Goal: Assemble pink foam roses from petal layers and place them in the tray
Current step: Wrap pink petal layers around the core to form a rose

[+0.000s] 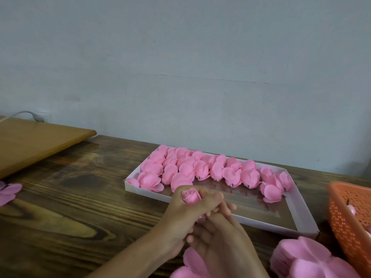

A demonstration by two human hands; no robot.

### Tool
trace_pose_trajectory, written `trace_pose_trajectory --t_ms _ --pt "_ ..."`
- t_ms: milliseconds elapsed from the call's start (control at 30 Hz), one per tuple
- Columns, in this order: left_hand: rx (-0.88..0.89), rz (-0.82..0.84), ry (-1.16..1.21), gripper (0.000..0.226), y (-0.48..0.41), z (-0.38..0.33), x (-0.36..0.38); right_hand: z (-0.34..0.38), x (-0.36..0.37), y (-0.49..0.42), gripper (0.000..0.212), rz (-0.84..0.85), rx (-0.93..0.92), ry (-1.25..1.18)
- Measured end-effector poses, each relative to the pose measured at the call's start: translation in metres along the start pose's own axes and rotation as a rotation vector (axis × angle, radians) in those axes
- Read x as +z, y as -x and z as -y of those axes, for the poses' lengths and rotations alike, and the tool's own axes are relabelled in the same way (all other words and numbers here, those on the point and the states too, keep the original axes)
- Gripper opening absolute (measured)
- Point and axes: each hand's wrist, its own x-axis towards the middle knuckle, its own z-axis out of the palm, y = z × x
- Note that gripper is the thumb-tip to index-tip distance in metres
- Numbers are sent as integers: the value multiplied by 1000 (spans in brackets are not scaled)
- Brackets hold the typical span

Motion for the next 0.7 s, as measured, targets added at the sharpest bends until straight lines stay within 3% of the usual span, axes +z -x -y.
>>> trace_pose_trajectory --t_ms 67,233,300,367,467,567,700 --pt "20 -26 -6 33 -1 3 -2 4 -2 7 6 39 -63 37" --pt "128 -341 -232 26 -6 15 -11 8 -35 6 40 -230 -601 745" --pt "195 -421 -405 31 -9 17 -18 16 -37 7 39 -187 -823 934" --pt "220 -376 -578 30 -11 22 -21 22 -37 7 38 -65 -967 1190" --pt "174 -265 -630 15 -6 28 -15 27 -36 6 36 27 -1083 1458" --pt "172 -236 -629 31 -5 28 -14 29 -37 7 37 18 -1135 1515" --pt "56 -366 -808 48 -8 27 -22 32 -34 9 33 13 -1199 1550"
